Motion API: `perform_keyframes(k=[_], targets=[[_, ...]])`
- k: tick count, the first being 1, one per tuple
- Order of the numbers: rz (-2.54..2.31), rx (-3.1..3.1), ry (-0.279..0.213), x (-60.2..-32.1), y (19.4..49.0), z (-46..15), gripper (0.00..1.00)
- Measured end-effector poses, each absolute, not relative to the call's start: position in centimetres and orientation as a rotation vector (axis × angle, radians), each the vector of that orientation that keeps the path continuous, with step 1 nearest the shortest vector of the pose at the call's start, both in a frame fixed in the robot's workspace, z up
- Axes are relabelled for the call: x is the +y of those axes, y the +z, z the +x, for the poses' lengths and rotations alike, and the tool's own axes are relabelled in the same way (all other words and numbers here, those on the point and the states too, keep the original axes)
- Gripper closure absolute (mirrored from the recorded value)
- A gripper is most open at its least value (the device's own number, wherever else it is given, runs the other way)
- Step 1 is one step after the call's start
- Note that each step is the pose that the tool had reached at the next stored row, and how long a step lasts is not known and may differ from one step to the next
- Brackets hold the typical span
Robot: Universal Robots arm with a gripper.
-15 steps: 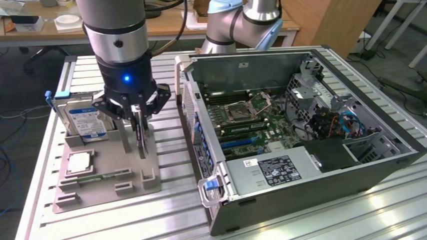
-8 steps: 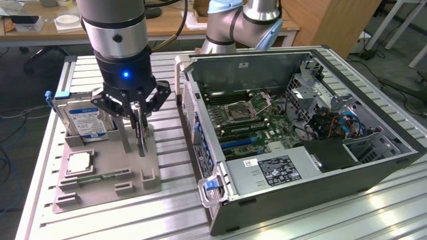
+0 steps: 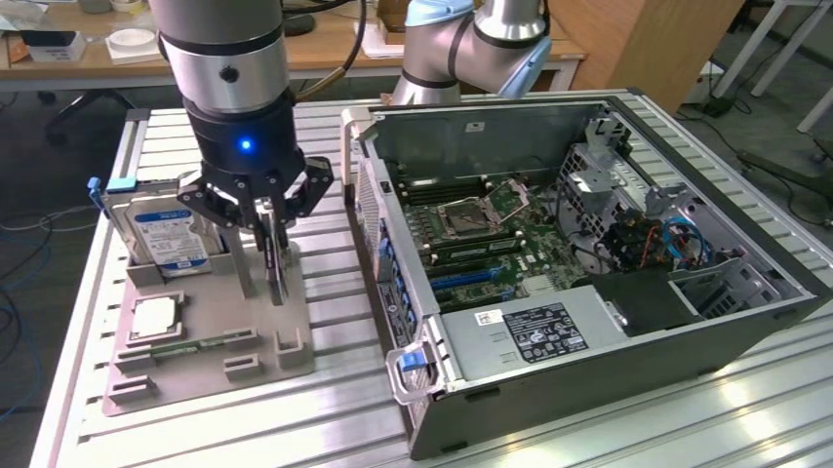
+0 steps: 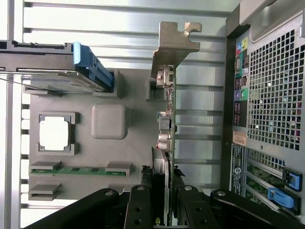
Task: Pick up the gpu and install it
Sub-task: 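Pick up the gpu and move the gpu toward the slot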
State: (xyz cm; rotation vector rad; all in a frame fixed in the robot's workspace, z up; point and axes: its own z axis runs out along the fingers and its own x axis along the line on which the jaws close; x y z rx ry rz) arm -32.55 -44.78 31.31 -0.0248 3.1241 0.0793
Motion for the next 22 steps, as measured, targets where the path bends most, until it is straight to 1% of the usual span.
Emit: perform_keyframes(k=[8, 22], targets=[[-0.025, 3.124, 0.079, -44.8, 32.2, -32.5, 0.73], [-0.025, 3.124, 0.079, -44.8, 35.2, -32.5, 0.73]])
